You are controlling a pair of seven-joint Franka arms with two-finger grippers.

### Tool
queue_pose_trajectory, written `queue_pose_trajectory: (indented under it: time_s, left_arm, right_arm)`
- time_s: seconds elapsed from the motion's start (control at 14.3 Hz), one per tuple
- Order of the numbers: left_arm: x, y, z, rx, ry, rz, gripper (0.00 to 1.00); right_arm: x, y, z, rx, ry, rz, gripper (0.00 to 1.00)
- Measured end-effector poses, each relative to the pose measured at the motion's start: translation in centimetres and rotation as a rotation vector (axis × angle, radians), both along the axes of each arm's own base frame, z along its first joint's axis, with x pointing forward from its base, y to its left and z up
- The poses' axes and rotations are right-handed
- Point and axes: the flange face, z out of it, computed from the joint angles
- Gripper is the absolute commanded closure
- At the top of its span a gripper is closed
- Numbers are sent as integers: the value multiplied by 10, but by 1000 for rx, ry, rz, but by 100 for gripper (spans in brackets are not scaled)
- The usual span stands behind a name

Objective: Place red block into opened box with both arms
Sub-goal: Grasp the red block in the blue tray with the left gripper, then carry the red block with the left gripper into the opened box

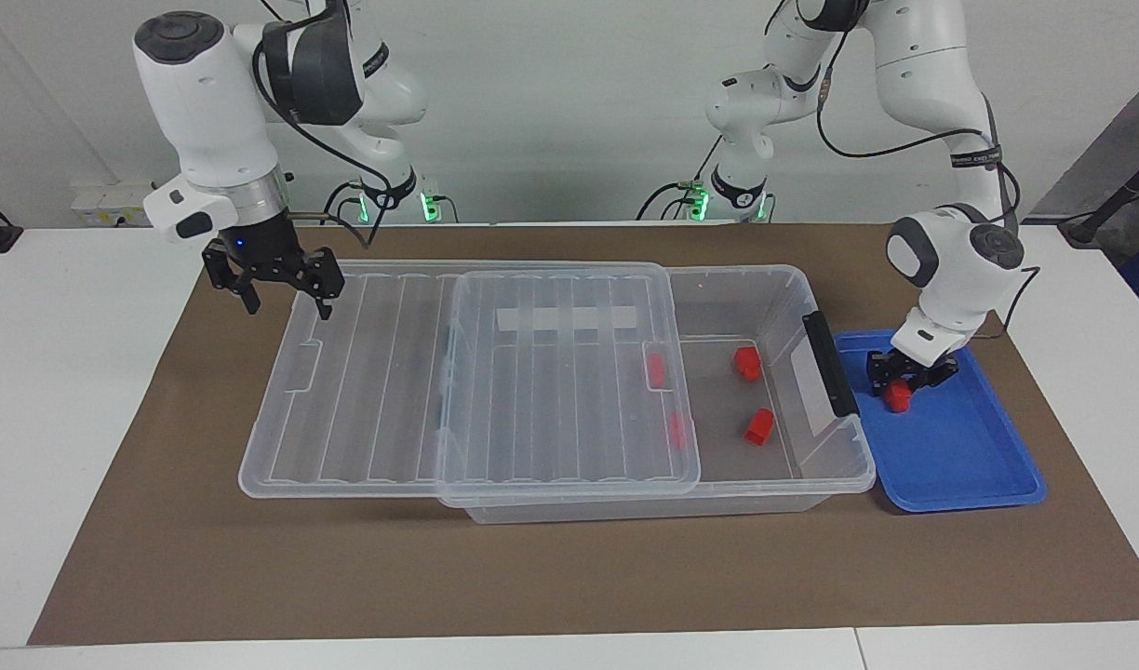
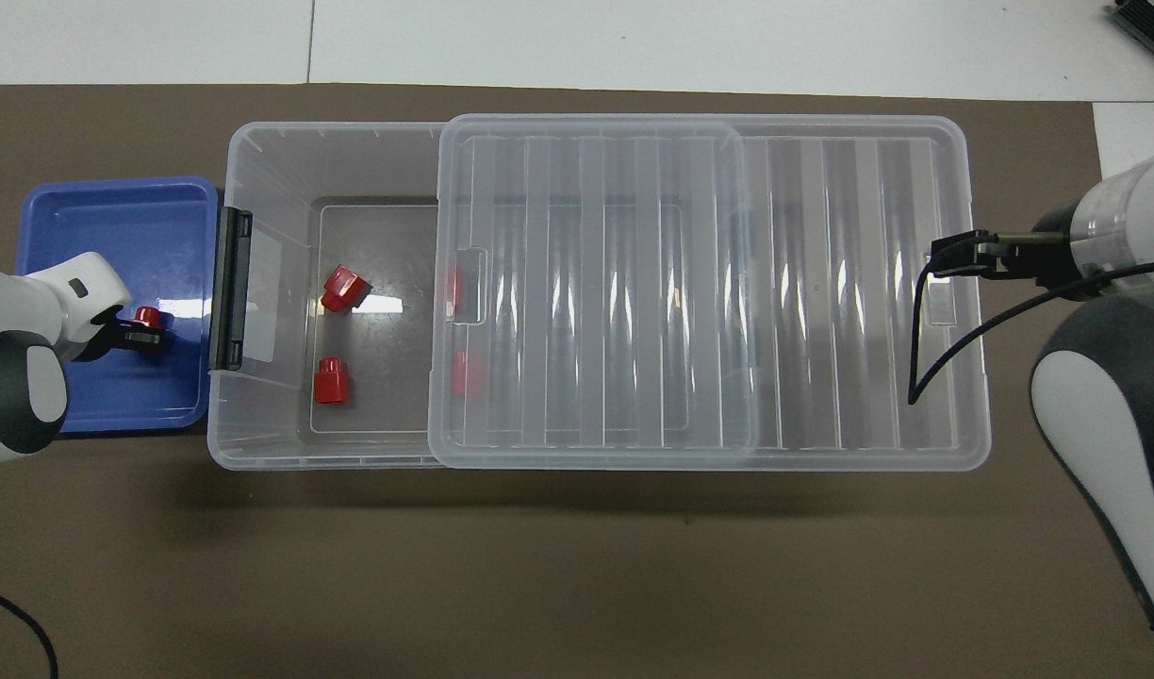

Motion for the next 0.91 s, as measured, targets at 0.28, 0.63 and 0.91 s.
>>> queue_pose_trajectory:
  time_s: [0.28, 0.63, 0.91]
  left_arm:
    - [1, 0, 2, -1, 8, -1, 100]
    - [35, -6, 84, -36, 99, 2, 100]
    - [51, -42, 172, -114, 143, 111, 100]
  right_arm:
    - [-2, -4, 15, 13, 6, -13, 0]
    - [-2, -18, 15, 13, 12, -38, 0]
    - [-6, -22, 15, 11, 37, -47, 0]
